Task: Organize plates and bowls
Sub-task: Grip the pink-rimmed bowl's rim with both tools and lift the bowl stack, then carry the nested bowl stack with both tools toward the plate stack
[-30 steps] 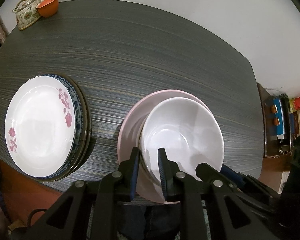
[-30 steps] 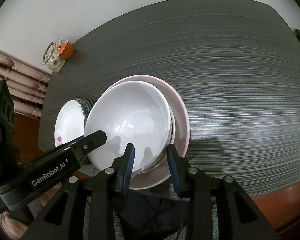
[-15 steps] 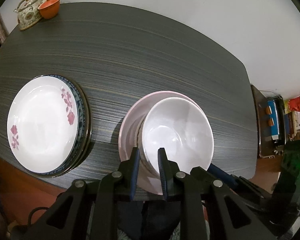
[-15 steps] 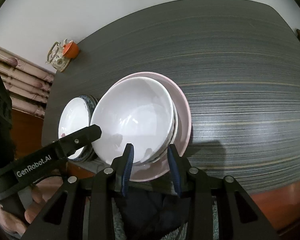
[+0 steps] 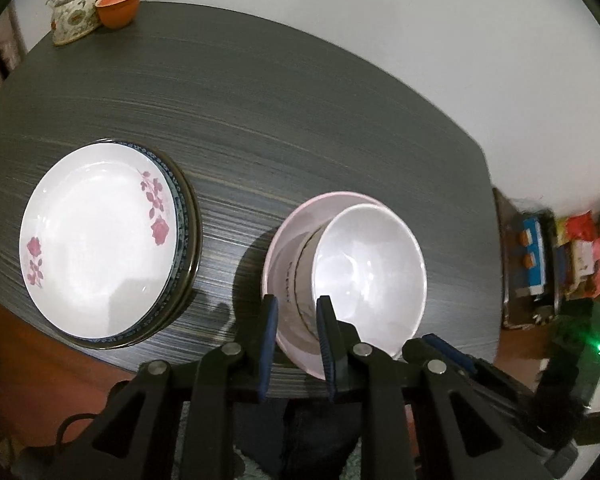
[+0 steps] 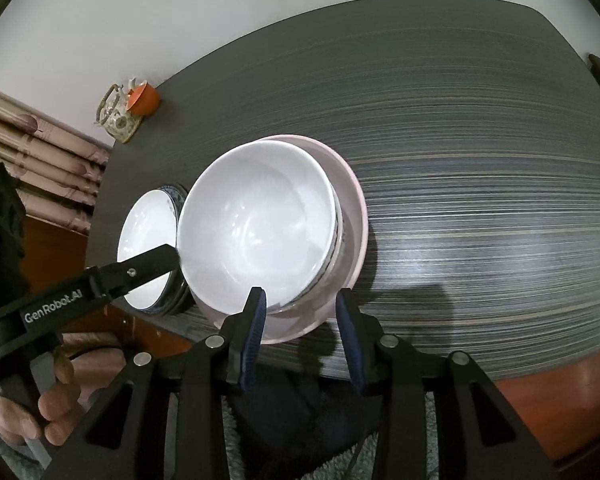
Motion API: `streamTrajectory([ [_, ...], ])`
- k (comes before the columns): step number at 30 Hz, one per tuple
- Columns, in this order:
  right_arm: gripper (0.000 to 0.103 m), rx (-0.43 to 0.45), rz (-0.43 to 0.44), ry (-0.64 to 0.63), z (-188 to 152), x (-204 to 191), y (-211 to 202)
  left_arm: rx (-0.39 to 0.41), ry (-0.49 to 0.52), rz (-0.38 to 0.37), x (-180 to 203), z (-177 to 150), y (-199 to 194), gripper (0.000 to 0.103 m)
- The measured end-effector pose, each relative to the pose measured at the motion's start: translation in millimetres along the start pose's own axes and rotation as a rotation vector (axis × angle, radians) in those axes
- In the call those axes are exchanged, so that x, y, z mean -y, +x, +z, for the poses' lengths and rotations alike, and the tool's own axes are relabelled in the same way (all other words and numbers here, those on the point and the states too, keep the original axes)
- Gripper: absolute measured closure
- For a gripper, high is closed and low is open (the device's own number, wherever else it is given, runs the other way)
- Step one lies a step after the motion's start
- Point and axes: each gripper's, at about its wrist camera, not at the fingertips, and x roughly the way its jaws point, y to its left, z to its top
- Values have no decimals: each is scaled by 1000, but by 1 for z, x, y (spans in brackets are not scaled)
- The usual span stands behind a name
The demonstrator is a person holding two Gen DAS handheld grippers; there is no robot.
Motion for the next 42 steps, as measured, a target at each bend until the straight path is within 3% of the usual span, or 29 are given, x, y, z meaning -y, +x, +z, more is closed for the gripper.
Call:
streamTrajectory([
  [3,65,13,-4,4,0,2,-4,15,-19,4,-9,2,-4,71],
  [15,59,41,-24,79,5,28,-19,-10,-105,0,-38,3,1,68],
  [18,57,41,-39,95,6,32,-18,-23,-118,-6,-40,3,6,57],
  [33,55,10,-80,121,14,35,6,-75,-168,-23,-38,4,32,56],
  [42,56,-6,-99,122,19,34,17,-96,-171,14,-38,11,46,56],
])
